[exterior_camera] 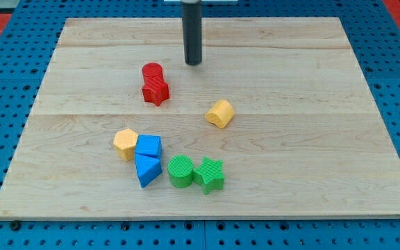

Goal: Slide the yellow heart to the top right

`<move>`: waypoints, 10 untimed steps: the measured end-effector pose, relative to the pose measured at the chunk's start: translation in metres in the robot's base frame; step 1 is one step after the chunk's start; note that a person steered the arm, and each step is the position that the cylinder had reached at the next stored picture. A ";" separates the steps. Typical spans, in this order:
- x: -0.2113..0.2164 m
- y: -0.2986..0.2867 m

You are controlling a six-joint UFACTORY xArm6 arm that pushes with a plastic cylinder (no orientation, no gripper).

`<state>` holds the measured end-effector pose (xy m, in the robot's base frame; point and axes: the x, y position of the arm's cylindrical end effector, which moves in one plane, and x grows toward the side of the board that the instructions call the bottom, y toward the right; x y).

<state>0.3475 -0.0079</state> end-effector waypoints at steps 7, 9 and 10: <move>0.056 0.084; -0.009 0.038; -0.015 -0.009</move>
<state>0.3326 -0.0169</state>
